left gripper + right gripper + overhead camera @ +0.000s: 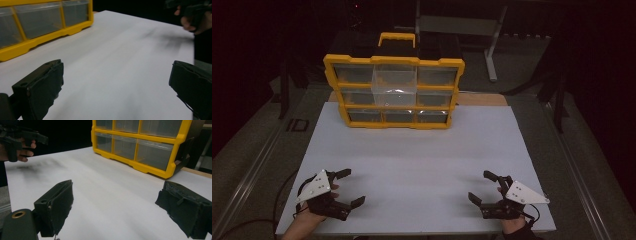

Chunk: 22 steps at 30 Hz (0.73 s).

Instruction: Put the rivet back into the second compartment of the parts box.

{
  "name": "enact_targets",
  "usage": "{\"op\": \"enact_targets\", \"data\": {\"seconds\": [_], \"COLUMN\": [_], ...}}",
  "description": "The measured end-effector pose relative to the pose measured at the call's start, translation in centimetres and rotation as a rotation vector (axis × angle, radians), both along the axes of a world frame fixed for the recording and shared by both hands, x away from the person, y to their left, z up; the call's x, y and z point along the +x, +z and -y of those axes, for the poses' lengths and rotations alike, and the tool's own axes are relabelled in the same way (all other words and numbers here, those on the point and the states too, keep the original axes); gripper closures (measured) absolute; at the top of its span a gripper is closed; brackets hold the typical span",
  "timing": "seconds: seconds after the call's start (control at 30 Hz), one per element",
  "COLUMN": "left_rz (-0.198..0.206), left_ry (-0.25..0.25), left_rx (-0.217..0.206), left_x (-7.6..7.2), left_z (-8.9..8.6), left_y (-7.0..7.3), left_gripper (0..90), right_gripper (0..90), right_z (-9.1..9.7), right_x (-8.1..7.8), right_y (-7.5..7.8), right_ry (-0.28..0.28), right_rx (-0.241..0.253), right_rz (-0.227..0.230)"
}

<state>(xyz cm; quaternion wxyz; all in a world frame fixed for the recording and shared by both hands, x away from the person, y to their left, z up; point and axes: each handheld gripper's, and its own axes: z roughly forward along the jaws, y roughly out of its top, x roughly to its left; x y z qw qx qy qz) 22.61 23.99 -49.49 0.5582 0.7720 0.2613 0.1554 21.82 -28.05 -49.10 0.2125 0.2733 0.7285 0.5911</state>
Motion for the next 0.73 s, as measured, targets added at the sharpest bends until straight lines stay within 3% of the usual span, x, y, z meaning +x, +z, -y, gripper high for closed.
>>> {"op": "enact_targets", "data": {"seconds": [0.33,0.73], "left_rz": [-0.020,-0.008], "left_ry": [-0.009,0.005], "left_rx": [0.080,0.060], "left_x": [-0.3,-0.3], "left_z": [0.3,0.1], "left_y": [-1.5,-1.5], "left_gripper": [0.0,0.0], "right_gripper": [11.1,11.1], "right_z": [0.0,0.0], "right_x": [0.0,0.1], "right_y": [-0.1,-0.2], "right_ry": [0.004,0.007], "right_rx": [-0.001,-0.006], "right_rz": [-0.006,-0.008]}}
